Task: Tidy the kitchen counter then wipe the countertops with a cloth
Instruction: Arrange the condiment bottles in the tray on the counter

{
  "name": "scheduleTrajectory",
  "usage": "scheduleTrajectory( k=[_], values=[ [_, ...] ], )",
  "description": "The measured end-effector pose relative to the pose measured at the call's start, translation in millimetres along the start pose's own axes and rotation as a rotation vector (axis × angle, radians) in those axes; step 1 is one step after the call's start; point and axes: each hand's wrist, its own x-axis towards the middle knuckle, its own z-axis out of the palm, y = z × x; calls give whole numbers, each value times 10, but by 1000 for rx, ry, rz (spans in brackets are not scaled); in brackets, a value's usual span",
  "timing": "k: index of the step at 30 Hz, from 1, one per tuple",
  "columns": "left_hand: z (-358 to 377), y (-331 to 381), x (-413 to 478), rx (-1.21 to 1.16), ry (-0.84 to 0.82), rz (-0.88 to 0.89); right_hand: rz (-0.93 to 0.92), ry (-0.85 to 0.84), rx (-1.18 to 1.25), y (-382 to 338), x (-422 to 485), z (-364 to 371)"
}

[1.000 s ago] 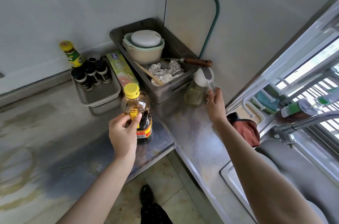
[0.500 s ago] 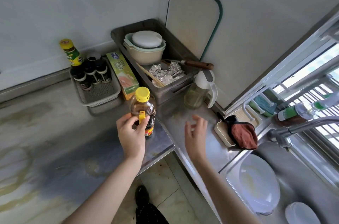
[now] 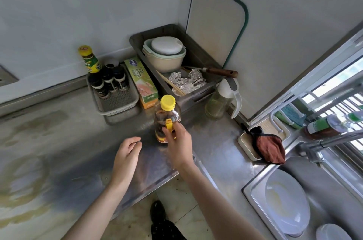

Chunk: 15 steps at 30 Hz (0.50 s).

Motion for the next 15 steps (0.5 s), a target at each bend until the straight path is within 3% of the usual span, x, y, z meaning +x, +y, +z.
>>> scheduleTrajectory(
  k=[8,15],
  values=[
    [-78,-66,23,29,12,0,-104,7,-138,240,26,-402],
    [-39,-59,31,12,-4,-9,60,65,-81,478,46,-723]
  ],
)
